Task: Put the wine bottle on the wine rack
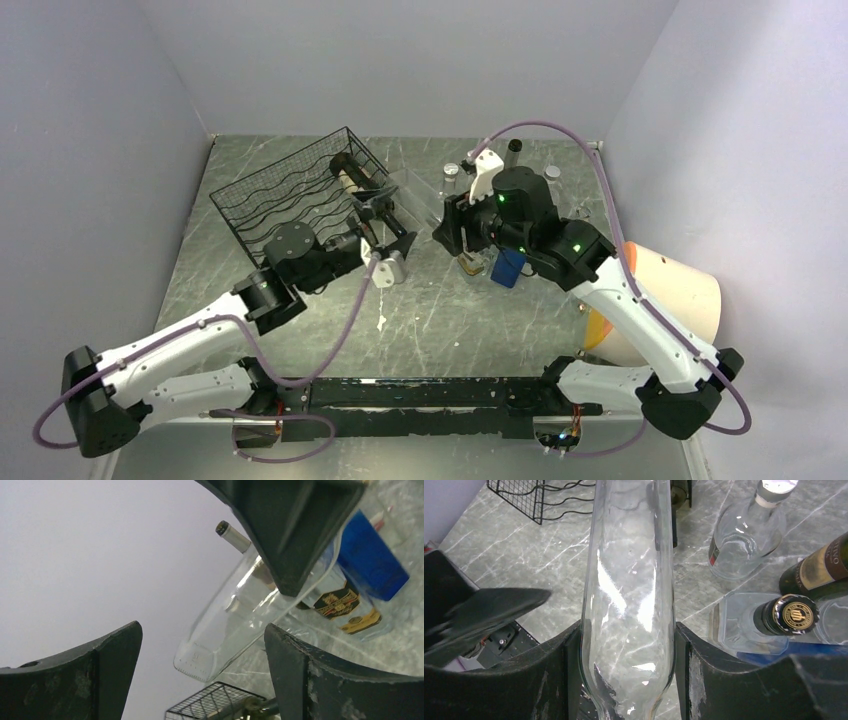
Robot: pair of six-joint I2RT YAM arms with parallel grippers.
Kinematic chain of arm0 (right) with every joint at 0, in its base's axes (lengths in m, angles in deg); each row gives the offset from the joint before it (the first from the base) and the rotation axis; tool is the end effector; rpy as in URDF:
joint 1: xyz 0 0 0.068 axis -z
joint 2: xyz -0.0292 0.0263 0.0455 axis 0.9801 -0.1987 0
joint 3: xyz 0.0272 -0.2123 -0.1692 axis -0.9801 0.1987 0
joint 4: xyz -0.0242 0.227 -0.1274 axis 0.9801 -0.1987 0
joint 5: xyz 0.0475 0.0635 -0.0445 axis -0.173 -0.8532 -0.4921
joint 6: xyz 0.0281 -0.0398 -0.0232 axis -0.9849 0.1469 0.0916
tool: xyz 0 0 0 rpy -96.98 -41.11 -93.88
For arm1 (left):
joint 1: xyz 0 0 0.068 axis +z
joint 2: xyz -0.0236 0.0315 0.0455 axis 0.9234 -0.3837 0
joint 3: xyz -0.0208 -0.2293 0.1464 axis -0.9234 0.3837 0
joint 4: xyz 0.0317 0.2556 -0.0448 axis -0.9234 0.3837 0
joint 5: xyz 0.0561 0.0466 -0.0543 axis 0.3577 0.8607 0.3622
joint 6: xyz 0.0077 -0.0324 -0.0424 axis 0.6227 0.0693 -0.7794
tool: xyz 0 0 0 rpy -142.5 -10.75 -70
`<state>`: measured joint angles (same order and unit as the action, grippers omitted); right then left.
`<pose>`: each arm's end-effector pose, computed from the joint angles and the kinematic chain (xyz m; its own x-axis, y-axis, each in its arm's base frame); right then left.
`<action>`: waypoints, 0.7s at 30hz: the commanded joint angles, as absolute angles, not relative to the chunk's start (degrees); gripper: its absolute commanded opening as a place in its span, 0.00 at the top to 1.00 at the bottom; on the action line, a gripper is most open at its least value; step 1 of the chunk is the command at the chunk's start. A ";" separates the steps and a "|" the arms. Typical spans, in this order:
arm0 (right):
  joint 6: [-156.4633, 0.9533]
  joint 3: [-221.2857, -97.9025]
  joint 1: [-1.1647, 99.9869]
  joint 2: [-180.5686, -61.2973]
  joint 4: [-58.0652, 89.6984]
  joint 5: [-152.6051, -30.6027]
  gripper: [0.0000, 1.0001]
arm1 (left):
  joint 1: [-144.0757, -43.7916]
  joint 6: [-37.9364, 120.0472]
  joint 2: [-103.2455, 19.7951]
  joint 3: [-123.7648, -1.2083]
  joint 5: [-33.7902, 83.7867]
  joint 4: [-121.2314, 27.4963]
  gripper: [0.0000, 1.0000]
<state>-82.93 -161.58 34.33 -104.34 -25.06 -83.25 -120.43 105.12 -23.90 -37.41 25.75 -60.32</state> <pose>0.1636 0.1583 0.4138 -0.4762 -0.1733 -0.8621 -0.6036 0.7774 0.1771 0.1402 -0.1938 0.3605 0.7225 0.3480 -0.5974 0.4876 0.3562 0.7971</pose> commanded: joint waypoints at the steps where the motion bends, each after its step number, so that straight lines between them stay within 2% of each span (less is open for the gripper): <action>1: -84.21 -160.64 34.50 -105.44 -17.64 -83.23 1.00 | -120.77 89.20 -19.47 -36.75 30.49 -57.57 0.05; 5: -84.30 -158.76 34.50 -107.56 -15.49 -84.76 1.00 | -120.76 75.56 -16.19 -36.83 39.36 -55.18 0.05; 10: -85.89 -154.50 34.34 -109.36 -10.38 -88.75 1.00 | -120.70 56.42 -14.98 -40.78 59.69 -48.84 0.05; 16: -89.30 -147.94 33.39 -112.35 -1.72 -91.37 1.00 | -120.70 49.83 -16.79 -47.45 62.44 -38.24 0.05; 21: -91.29 -142.57 29.50 -116.06 7.96 -87.65 1.00 | -120.70 45.73 -19.40 -53.15 62.90 -31.31 0.05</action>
<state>-88.83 -144.62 32.34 -114.37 -5.59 -89.20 -120.49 51.90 -17.85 -48.58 59.94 -38.68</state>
